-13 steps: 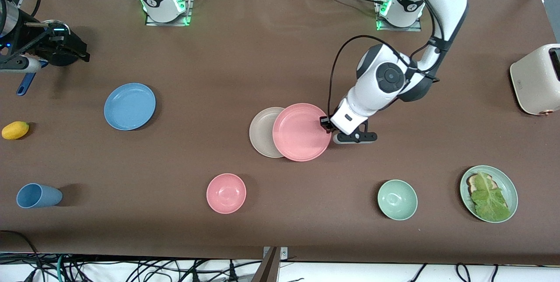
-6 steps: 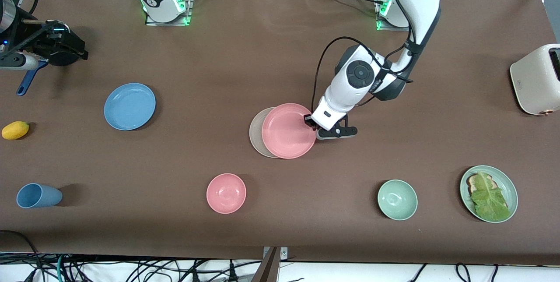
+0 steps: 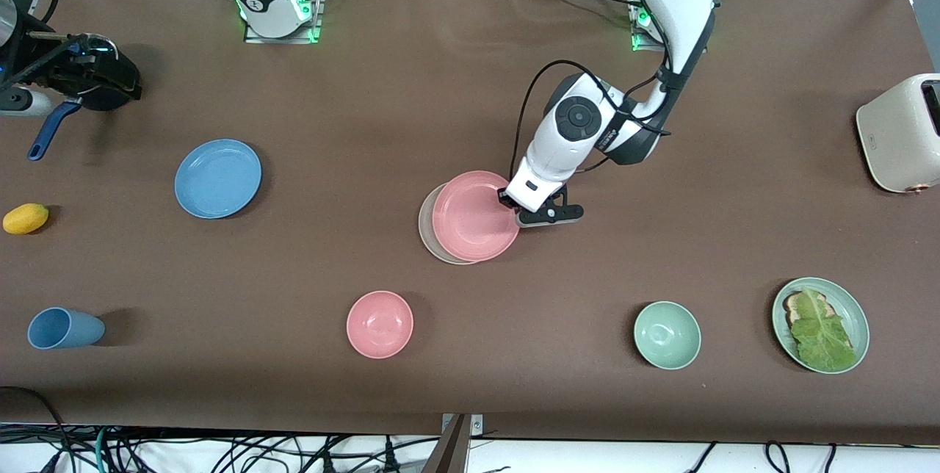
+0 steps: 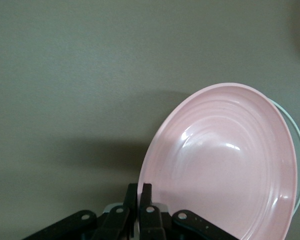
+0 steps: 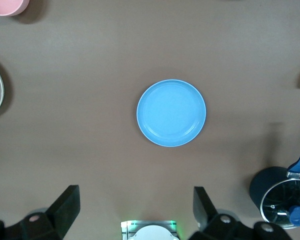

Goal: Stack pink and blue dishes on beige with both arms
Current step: 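Carry the pink plate with the left gripper onto the beige plate, then open the left gripper and withdraw it toward its base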

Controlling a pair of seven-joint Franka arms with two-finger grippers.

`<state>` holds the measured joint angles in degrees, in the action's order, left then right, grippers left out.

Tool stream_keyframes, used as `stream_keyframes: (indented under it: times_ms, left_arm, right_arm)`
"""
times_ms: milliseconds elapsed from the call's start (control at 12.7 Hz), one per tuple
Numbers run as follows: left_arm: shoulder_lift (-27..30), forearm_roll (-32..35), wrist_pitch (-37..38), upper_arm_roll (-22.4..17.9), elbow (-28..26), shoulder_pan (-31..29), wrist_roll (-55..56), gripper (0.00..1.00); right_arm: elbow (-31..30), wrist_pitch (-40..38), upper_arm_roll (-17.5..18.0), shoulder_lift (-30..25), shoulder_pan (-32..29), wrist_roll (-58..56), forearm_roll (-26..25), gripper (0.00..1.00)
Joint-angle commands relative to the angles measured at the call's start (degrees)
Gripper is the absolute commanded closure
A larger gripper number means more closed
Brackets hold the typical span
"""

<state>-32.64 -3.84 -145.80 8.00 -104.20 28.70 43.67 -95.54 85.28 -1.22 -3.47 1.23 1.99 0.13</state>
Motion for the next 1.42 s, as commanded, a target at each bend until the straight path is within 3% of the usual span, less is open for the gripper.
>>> stream_keyframes:
  times_ms: [0,316,395,553,789,1105,1342]
  left_arm:
    - [-2.0,1.9,-1.2,-1.5,1.8,1.7,2.4,1.00]
    - [-3.0,1.8,-1.2,-3.3,3.2,3.6,3.3,1.00]
    - [-3.5,1.7,-1.2,-3.3,3.8,3.6,3.3,0.94]
    - [-3.9,1.7,-1.2,-3.3,4.6,3.6,3.3,0.70]
    - [-4.2,1.7,-1.2,-3.5,5.0,3.6,3.2,0.52]
    - [-2.4,2.1,0.3,-5.5,5.1,2.2,0.1,0.45]
    - [3.0,2.0,10.1,-5.5,5.1,-3.2,-12.1,0.41]
  right_arm:
    - [-0.3,0.5,-1.1,-0.6,-0.2,0.0,0.7,0.00]
    - [-0.4,0.5,-1.1,-0.5,-0.2,0.1,0.7,0.00]
    - [-0.3,0.3,-1.1,-0.5,-0.2,0.1,0.7,0.00]
    - [-0.3,0.3,-1.2,-0.6,-0.2,0.1,0.7,0.00]
    - [-0.4,0.4,-1.2,-0.5,-0.1,0.5,0.7,0.00]
    - [-0.6,0.7,-1.1,0.0,-0.1,0.5,0.7,0.00]
    - [-0.5,1.4,-1.0,0.2,-0.1,0.5,0.7,0.00]
